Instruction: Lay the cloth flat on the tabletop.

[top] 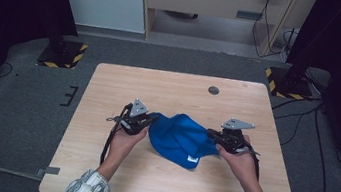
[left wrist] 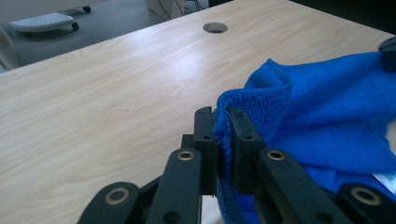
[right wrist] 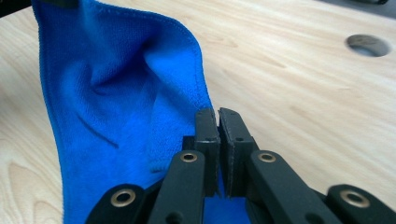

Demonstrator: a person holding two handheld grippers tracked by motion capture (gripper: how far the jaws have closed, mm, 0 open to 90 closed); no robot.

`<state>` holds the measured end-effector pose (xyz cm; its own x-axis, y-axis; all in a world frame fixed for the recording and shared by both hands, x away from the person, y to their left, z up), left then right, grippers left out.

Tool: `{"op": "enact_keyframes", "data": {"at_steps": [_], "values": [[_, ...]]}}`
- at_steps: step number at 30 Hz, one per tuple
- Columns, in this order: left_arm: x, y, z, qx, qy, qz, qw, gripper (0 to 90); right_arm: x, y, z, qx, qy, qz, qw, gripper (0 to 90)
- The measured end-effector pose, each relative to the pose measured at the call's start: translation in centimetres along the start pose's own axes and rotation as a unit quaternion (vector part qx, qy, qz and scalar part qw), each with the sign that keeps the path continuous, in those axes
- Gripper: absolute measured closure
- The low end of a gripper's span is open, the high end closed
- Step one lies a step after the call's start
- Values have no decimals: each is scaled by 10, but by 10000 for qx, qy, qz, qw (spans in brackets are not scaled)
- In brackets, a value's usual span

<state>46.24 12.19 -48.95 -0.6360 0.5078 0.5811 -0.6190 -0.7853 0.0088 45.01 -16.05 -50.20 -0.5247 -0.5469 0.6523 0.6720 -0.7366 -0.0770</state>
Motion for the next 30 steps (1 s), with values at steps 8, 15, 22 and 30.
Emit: {"op": "enact_keyframes", "data": {"at_steps": [8, 15, 22, 30], "values": [[-7, -7, 18, 162, 31, 17, 9999, 835, 23, 20, 8, -8, 31, -233, 9997, 869], [-6, -3, 30, 175, 109, -80, 9998, 844, 42, 33, 10, -54, 84, -339, 9994, 870], [-5, -6, 28, 233, 135, -37, 9996, 838, 52, 45, 10, -155, 133, -445, 9988, 875], [-2, -8, 30, 365, 267, -64, 9990, 832, 54, 51, 10, -188, 113, -544, 9983, 879]]}}
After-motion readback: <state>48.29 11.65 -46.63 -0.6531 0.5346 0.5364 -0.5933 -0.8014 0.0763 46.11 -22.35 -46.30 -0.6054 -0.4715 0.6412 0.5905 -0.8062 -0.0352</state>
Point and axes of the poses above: each handheld gripper's, and its own axes: x roughly backward along the jaws, z roughly out of its top, y roughly to its right, the point moved 5 cm from there along -x, roughly forward along the jaws, and after that the axes turned 6 degrees about -y, right-handed, at the moved point
